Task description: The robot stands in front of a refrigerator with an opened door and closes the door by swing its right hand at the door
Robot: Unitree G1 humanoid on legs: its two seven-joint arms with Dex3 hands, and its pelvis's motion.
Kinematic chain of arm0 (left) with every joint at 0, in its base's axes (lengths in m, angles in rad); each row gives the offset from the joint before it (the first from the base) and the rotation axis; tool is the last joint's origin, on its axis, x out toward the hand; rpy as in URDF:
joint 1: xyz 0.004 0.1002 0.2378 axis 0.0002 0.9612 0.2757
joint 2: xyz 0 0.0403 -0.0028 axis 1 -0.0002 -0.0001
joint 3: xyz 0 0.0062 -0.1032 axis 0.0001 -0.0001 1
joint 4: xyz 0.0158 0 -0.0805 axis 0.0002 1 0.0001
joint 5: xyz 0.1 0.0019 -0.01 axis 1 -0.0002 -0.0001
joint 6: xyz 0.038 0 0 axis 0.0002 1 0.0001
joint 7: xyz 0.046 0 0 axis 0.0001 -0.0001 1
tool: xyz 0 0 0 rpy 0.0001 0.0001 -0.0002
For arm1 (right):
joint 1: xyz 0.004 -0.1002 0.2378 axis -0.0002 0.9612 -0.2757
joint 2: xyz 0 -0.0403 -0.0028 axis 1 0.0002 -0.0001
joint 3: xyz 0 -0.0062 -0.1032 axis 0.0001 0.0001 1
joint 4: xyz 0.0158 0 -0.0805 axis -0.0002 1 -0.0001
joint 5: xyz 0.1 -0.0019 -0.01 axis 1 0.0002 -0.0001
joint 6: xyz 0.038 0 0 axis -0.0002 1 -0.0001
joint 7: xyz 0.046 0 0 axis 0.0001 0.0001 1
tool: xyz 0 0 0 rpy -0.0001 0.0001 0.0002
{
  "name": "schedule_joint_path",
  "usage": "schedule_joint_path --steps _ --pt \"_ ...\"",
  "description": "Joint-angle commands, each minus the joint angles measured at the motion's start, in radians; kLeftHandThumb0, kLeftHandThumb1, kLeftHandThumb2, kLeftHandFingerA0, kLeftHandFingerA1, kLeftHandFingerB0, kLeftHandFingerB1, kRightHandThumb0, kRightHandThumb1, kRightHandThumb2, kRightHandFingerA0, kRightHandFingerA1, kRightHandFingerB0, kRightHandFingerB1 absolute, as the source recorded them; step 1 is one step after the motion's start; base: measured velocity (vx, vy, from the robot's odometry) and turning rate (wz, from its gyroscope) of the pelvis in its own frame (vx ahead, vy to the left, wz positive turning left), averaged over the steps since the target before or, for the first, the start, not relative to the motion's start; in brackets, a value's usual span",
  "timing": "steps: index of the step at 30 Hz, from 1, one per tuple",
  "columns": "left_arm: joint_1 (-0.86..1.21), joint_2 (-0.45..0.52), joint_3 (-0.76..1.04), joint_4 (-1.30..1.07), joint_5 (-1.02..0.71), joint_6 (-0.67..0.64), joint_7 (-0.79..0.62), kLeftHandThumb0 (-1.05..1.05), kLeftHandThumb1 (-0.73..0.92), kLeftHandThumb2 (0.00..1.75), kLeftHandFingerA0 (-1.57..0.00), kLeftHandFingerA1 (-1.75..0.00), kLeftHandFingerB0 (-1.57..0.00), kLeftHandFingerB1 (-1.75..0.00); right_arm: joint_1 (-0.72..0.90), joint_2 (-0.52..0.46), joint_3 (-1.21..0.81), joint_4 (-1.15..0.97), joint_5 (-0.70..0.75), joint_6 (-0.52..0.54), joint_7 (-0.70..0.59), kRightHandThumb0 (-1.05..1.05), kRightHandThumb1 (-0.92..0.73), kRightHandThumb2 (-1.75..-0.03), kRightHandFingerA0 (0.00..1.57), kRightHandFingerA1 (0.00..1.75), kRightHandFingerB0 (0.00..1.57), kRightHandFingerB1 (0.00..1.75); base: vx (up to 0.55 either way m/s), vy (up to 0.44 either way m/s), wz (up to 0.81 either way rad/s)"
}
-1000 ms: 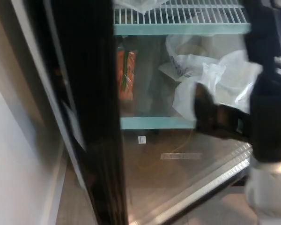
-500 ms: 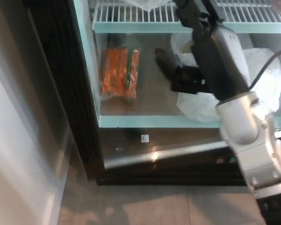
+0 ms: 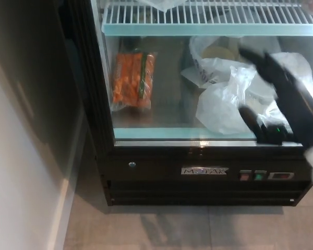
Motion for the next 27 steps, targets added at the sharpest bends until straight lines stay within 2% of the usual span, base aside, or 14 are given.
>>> schedule_joint_path --steps 1,4,5,8,12,15,17,19,21,23,24,25,26,27 --pt "-0.002 0.013 0.002 0.008 0.003 -0.009 -0.014 -0.52 0.59 0.96 -0.35 -0.62 -0.24 -0.53 0.203 -0.06 -0.052 -0.045 0.105 -0.043 0.057 -0.35 -0.54 -1.09 0.0 0.47 0.0 0.46 0.0 0.0 0.0" --pt "-0.004 0.012 0.003 0.01 0.003 -0.009 -0.013 -0.52 0.59 0.96 -0.35 -0.61 -0.24 -0.53 0.287 -0.065 -0.067 -0.013 0.12 -0.087 0.034 -0.35 -0.54 -1.1 0.01 0.47 0.01 0.46 0.0 0.0 0.0" --pt "-0.005 0.012 -0.002 0.01 0.009 -0.012 -0.012 -0.52 0.59 0.96 -0.35 -0.61 -0.24 -0.52 0.315 -0.063 -0.075 0.021 0.119 -0.105 0.019 -0.68 -0.87 -0.66 0.21 0.31 0.18 0.28 0.0 0.0 0.0" --pt "-0.006 0.011 -0.006 0.011 0.013 -0.015 -0.011 -0.54 0.6 0.96 -0.35 -0.61 -0.26 -0.53 0.366 -0.059 -0.087 0.104 0.113 -0.14 -0.019 -0.67 -0.87 -0.67 0.22 0.31 0.19 0.28 0.0 0.0 0.0" --pt "-0.011 0.01 -0.003 0.014 0.011 -0.012 -0.015 -0.53 0.6 0.96 -0.35 -0.61 -0.26 -0.54 0.397 -0.064 -0.079 0.385 0.053 -0.208 -0.133 -0.64 -0.84 -0.66 0.26 0.31 0.25 0.3 0.0 0.0 0.0" --pt "-0.003 0.021 -0.001 0.018 0.011 -0.022 -0.014 -0.53 0.61 0.96 -0.36 -0.62 -0.27 -0.54 0.363 -0.079 -0.022 0.632 -0.031 -0.162 -0.225 -0.65 -0.85 -0.66 0.26 0.31 0.27 0.3 0.0 0.0 0.0" --pt "0.014 0.032 0.007 0.02 0.004 -0.026 -0.014 -0.53 0.61 0.96 -0.36 -0.62 -0.27 -0.54 0.332 -0.078 0.012 0.737 -0.052 -0.099 -0.222 -0.61 -0.84 -0.66 0.23 0.3 0.24 0.29 0.0 0.0 0.0" --pt "0.044 0.038 0.006 0.022 0.005 -0.036 -0.008 -0.53 0.62 0.97 -0.38 -0.62 -0.3 -0.55 0.302 -0.088 0.073 0.863 -0.106 0.019 -0.222 -0.58 -0.81 -0.64 0.21 0.29 0.25 0.29 0.0 0.0 0.0" --pt "0.053 0.036 0.006 0.022 0.005 -0.027 -0.013 -0.53 0.62 0.96 -0.34 -0.6 -0.26 -0.52 0.276 -0.079 0.068 0.965 -0.084 0.056 -0.231 -0.56 -0.8 -0.64 0.22 0.31 0.27 0.3 0.0 0.0 0.0" --pt "0.071 0.032 0.013 0.025 -0.003 -0.019 -0.01 -0.56 0.62 0.95 -0.33 -0.58 -0.26 -0.52 0.268 -0.079 0.082 1.023 -0.083 0.083 -0.226 -0.59 -0.84 -0.66 0.2 0.29 0.24 0.29 0.0 0.0 0.0" --pt "0.098 0.033 0.015 0.025 -0.005 -0.026 -0.004 -0.51 0.61 0.97 -0.37 -0.62 -0.26 -0.53 0.262 -0.079 0.072 1.092 -0.055 0.102 -0.19 -0.33 -0.58 -1.1 0.01 0.49 0.01 0.46 0.0 0.0 0.0" --pt "0.104 0.034 0.015 0.025 -0.004 -0.029 -0.002 -0.51 0.61 0.97 -0.37 -0.62 -0.26 -0.53 0.258 -0.079 0.07 1.113 -0.045 0.102 -0.182 -0.33 -0.58 -1.1 0.01 0.49 0.01 0.46 0.0 0.0 0.0" --pt "0.117 0.033 0.022 0.022 -0.012 -0.034 -0.007 -0.52 0.6 0.96 -0.35 -0.62 -0.26 -0.53 0.26 -0.085 0.046 1.133 -0.006 0.087 -0.153 -0.61 -0.84 -0.66 0.22 0.3 0.23 0.28 0.0 0.0 0.0" --pt "0.119 0.033 0.024 0.022 -0.014 -0.035 -0.009 -0.52 0.6 0.96 -0.35 -0.62 -0.26 -0.53 0.259 -0.087 0.04 1.14 0.004 0.082 -0.147 -0.61 -0.84 -0.66 0.22 0.3 0.23 0.28 0.0 0.0 0.0"
